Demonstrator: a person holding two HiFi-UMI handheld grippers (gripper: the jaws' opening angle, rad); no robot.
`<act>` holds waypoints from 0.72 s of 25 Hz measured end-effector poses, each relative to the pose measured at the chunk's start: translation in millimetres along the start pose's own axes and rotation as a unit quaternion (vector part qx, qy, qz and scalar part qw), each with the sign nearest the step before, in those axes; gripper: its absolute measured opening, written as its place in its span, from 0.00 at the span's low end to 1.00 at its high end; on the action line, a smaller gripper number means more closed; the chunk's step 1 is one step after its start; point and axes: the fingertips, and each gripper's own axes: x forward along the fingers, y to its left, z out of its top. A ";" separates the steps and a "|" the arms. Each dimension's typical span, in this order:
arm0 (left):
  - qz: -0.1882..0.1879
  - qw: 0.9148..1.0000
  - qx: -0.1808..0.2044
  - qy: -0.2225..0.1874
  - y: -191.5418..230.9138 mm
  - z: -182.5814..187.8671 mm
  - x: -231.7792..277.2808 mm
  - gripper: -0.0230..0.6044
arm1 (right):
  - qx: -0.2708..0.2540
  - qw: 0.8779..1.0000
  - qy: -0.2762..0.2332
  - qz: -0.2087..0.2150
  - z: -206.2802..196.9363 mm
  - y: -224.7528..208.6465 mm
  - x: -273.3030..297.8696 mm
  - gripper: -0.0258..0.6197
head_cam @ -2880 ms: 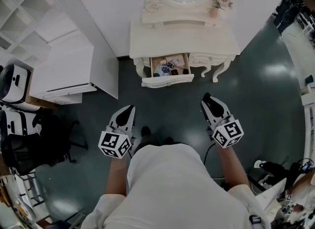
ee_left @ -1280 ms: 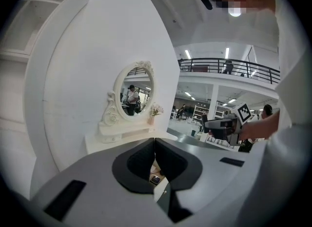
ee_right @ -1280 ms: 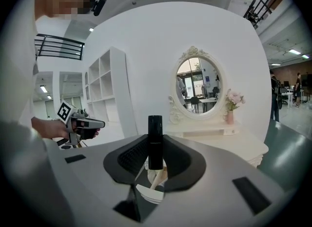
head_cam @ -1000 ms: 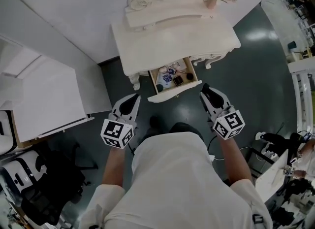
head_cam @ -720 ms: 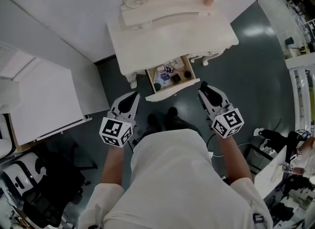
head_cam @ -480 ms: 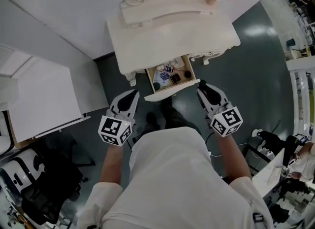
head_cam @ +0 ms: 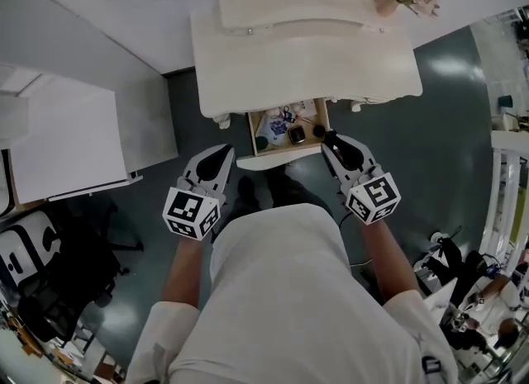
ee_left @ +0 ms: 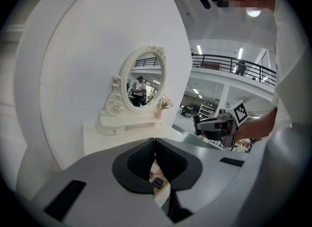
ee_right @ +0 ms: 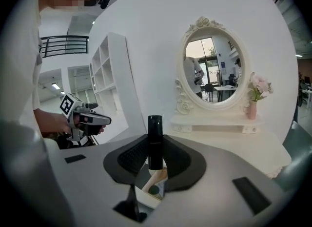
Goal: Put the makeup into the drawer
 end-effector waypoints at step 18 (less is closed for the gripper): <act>0.119 0.988 -0.091 0.041 -2.6 -55.1 40.2 0.06 | -0.064 0.976 0.115 0.173 -56.0 -32.4 92.0 0.20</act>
